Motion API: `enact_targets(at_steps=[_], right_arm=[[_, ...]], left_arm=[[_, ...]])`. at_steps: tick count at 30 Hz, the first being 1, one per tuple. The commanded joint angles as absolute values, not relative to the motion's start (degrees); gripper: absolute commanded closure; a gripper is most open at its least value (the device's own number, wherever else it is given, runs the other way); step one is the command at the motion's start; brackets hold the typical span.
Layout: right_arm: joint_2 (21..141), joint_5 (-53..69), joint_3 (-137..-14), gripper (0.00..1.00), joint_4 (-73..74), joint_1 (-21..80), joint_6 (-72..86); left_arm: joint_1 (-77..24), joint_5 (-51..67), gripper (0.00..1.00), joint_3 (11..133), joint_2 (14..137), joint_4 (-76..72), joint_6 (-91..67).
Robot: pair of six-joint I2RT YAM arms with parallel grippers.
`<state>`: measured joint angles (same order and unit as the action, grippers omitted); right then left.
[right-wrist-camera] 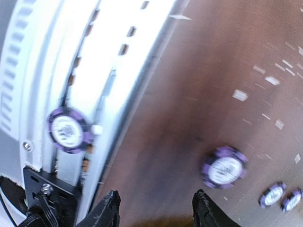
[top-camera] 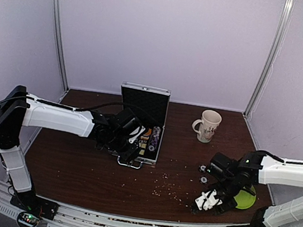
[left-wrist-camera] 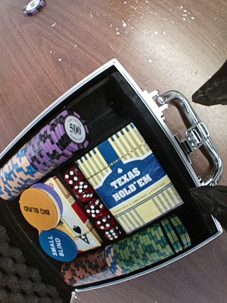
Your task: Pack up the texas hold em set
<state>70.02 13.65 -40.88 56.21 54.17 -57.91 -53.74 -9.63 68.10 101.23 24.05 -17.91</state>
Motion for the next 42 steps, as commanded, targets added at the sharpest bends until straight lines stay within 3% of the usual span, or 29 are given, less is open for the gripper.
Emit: enact_targets(at_steps=[1,7,13,26,35,42], right_arm=[[68.01,10.66,-37.55,0.47,58.06,65.09,-59.02],[68.73,8.26,-34.37,0.45,55.87,78.74,-57.4],[68.99,6.61,-32.79,0.42,54.06,83.07,-57.4],[73.43,8.46,-32.74,0.47,49.58,83.13,-57.53],[76.4,10.04,-35.04,0.6,47.74,81.55,-59.74],[85.84,6.78,-44.28,0.65,44.31,73.48,-57.13]], left_arm=[[-53.96,-12.66,0.4,67.44,100.89,23.71,-17.17],[-53.93,-14.09,0.4,67.68,100.66,25.35,-18.69],[-53.88,-14.55,0.4,67.42,99.79,25.84,-19.9],[-53.96,-13.61,0.4,68.55,99.87,26.26,-19.6],[-53.96,-13.62,0.4,66.8,98.51,25.84,-19.97],[-53.96,-14.13,0.4,64.33,96.16,25.66,-20.56]])
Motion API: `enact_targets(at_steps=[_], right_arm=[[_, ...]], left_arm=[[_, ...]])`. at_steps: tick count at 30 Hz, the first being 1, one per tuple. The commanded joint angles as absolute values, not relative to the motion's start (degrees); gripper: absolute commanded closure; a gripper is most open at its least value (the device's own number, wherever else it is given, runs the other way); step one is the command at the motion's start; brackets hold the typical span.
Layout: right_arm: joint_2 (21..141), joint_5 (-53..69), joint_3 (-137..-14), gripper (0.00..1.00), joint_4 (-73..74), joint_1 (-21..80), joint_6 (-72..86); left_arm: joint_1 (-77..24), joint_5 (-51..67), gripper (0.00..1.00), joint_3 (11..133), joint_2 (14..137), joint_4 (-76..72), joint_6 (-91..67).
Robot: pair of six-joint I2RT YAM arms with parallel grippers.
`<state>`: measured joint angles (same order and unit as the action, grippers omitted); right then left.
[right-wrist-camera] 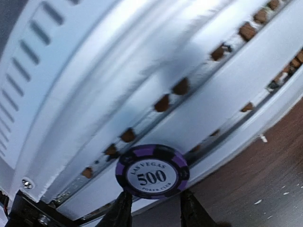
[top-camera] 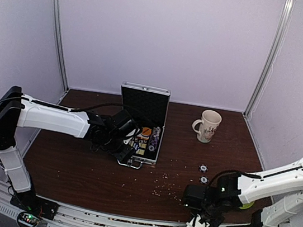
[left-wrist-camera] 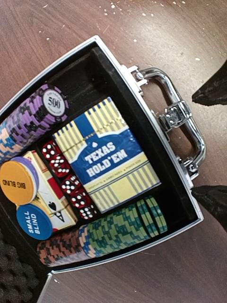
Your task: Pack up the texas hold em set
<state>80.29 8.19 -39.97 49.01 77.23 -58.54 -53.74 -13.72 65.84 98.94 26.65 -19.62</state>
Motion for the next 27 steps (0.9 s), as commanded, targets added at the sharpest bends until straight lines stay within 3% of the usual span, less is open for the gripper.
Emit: enact_targets(at_steps=[1,9,13,18,21,24,27], right_arm=[[87.42,7.08,-45.56,0.66,44.03,72.12,-56.71],[93.0,9.73,-53.63,0.62,42.22,64.3,-52.3],[88.21,14.44,-51.49,0.55,46.07,62.75,-56.36],[80.78,17.17,-47.59,0.43,50.22,65.33,-59.52],[80.75,15.8,-46.44,0.39,50.25,69.05,-58.84],[82.09,14.58,-45.15,0.28,48.03,72.63,-57.68],[83.43,13.81,-44.49,0.26,45.93,74.69,-56.86]], left_arm=[[-53.96,-14.33,0.4,63.99,95.9,25.66,-20.65],[-53.96,-14.78,0.4,61.9,95.36,24.64,-21.18],[-53.96,-15.14,0.4,61.9,95.45,24.91,-20.81],[-53.96,-15.69,0.4,62.32,95.99,25.43,-19.77],[-53.97,-15.78,0.4,62.56,96.74,25.47,-19.38],[-53.96,-15.73,0.4,62.61,97.03,25.55,-19.18],[-53.96,-15.83,0.4,62.58,96.82,25.81,-18.95]])
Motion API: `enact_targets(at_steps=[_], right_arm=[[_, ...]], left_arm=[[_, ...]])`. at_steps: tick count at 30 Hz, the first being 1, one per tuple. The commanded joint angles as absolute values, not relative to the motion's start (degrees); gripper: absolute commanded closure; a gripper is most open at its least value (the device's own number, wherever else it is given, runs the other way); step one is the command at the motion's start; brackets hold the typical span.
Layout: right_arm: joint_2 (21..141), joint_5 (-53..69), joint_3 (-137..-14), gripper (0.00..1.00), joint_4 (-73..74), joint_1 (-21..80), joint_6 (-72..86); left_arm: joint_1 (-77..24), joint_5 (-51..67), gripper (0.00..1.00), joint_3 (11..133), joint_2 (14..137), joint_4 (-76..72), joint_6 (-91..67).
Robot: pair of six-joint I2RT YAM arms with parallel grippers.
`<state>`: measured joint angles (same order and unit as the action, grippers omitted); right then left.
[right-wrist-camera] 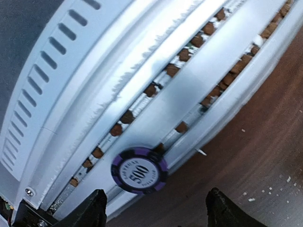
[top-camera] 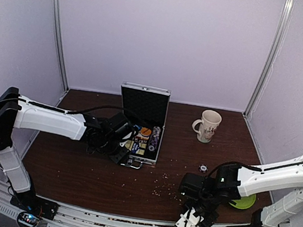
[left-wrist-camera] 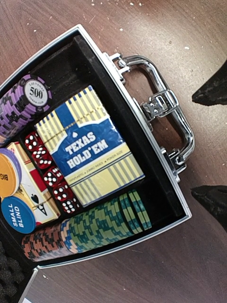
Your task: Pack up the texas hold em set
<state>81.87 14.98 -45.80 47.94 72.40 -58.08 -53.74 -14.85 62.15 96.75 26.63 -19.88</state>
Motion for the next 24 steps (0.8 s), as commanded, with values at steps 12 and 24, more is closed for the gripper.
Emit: enact_targets(at_steps=[12,24], right_arm=[[89.16,3.19,-45.37,0.31,34.12,74.4,-48.83],[95.47,5.36,-59.04,0.35,32.69,61.86,-40.62]], left_arm=[[-53.96,-16.11,0.4,61.35,95.89,24.81,-19.42],[-53.96,-15.81,0.4,60.93,95.54,24.09,-19.12]])
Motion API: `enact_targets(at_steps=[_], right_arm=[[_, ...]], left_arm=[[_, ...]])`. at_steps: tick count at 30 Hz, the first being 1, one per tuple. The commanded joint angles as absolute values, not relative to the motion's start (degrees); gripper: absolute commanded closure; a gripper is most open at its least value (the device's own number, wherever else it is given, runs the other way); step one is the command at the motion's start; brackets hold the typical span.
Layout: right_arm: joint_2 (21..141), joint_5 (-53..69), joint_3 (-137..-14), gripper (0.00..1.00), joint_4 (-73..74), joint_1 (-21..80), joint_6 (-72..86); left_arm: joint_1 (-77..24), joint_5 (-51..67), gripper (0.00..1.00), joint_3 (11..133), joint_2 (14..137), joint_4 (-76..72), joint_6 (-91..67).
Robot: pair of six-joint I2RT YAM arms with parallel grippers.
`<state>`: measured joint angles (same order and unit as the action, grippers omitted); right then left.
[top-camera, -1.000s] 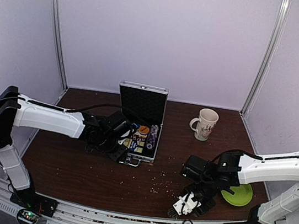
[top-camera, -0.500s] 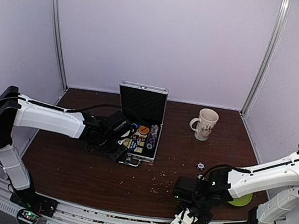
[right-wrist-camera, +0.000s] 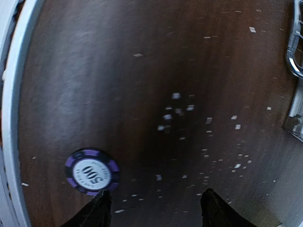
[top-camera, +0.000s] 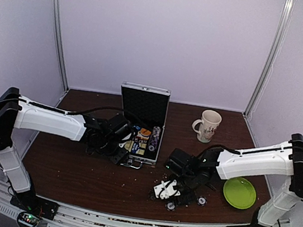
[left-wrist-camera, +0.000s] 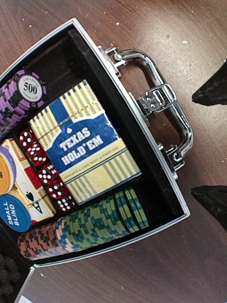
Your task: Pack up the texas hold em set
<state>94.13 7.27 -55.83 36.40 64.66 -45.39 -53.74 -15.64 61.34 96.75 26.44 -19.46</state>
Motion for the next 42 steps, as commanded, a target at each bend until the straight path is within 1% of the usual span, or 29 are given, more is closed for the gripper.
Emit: enact_targets(at_steps=[1,7,10,14,19,27,30,33,35,38,42], right_arm=[[95.3,5.83,-59.28,0.35,32.91,61.34,-40.12],[87.52,12.27,-56.5,0.34,40.03,56.73,-41.03],[83.81,13.04,-52.7,0.34,45.81,53.74,-44.63],[80.27,13.17,-47.54,0.32,48.95,50.97,-48.87],[81.52,10.2,-44.65,0.32,48.79,50.53,-50.78],[85.3,9.11,-45.44,0.36,46.48,49.96,-50.16],[86.46,8.79,-45.22,0.39,45.74,49.83,-50.14],[87.29,9.02,-45.18,0.46,45.62,49.68,-50.16],[87.35,9.58,-45.24,0.52,45.62,49.7,-50.12],[87.39,10.5,-46.15,0.65,45.78,49.66,-49.21],[87.15,11.82,-49.36,0.71,47.23,50.94,-47.02]], left_arm=[[-53.96,-15.86,0.4,60.87,95.42,24.08,-19.11],[-53.96,-16.33,0.4,60.11,94.58,24.25,-18.82],[-53.94,-16.27,0.4,60.17,94.53,24.43,-18.57],[-53.96,-15.91,0.4,60.53,94.85,24.43,-18.23],[-53.96,-15.57,0.4,60.83,95.77,24.35,-18.15],[-53.96,-15.46,0.4,60.31,95.56,24.04,-18.45],[-53.96,-15.32,0.4,60.12,95.62,23.74,-18.71],[-53.96,-15.26,0.4,60.06,95.76,23.47,-18.82],[-53.96,-15.22,0.4,60.07,96.01,23.3,-18.81],[-53.96,-14.99,0.4,60.48,96.32,23.25,-18.66],[-53.97,-15.03,0.4,60.58,96.33,23.25,-18.55]])
